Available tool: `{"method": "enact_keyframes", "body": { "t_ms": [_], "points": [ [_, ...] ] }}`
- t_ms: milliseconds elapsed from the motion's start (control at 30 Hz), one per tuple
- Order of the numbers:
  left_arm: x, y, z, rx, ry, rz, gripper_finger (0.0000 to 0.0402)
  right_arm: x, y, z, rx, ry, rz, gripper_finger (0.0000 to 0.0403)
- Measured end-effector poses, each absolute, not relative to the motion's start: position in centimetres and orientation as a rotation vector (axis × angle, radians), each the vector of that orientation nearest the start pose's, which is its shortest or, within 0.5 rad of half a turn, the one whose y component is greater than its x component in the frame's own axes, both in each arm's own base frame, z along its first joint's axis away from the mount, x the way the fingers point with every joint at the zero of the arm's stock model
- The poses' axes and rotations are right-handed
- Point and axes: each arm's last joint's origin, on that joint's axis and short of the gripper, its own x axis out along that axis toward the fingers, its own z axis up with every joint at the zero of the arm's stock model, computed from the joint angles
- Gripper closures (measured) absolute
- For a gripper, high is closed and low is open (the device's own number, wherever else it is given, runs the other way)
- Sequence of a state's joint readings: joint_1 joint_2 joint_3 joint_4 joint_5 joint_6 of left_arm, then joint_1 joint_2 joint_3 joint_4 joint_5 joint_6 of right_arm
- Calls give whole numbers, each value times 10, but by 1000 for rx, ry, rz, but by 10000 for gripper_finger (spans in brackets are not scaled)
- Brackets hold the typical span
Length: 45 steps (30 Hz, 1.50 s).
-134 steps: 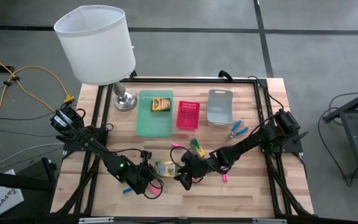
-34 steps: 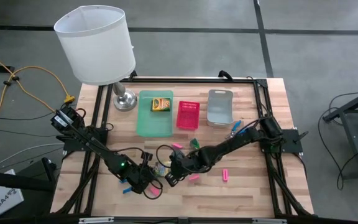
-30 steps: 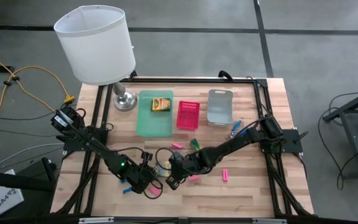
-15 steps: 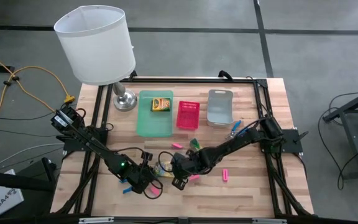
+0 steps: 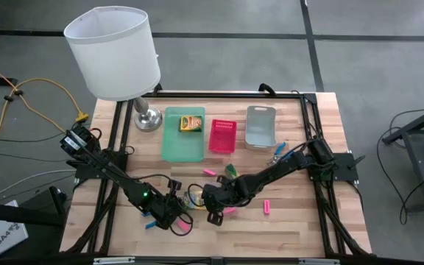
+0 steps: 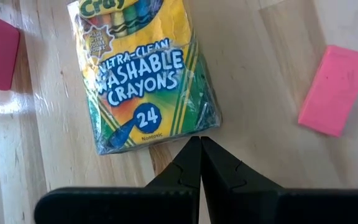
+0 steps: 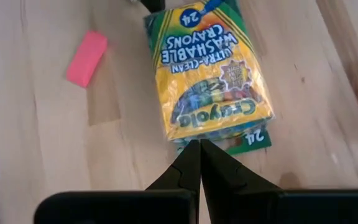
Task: Pick & Place School Supplies
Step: Put the yellow crayon box into the green bin
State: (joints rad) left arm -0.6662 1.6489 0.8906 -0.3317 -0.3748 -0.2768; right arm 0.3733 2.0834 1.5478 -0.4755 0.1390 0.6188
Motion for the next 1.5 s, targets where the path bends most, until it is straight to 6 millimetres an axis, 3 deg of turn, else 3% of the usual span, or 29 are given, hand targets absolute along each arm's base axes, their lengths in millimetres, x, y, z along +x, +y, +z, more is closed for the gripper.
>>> {"method": "enact_keyframes", "body": {
  "t_ms": [367, 667, 1500],
  "points": [
    [247, -179, 158, 267, 958, -119, 401, 412, 157, 178, 109, 1011, -5, 400],
    [247, -178, 159, 252, 956, -110, 401, 414, 158, 150, 81, 1089, 9, 400],
    [240, -180, 166, 330, 897, -27, 401, 421, 157, 151, 73, 1029, 17, 400]
  ]
}}
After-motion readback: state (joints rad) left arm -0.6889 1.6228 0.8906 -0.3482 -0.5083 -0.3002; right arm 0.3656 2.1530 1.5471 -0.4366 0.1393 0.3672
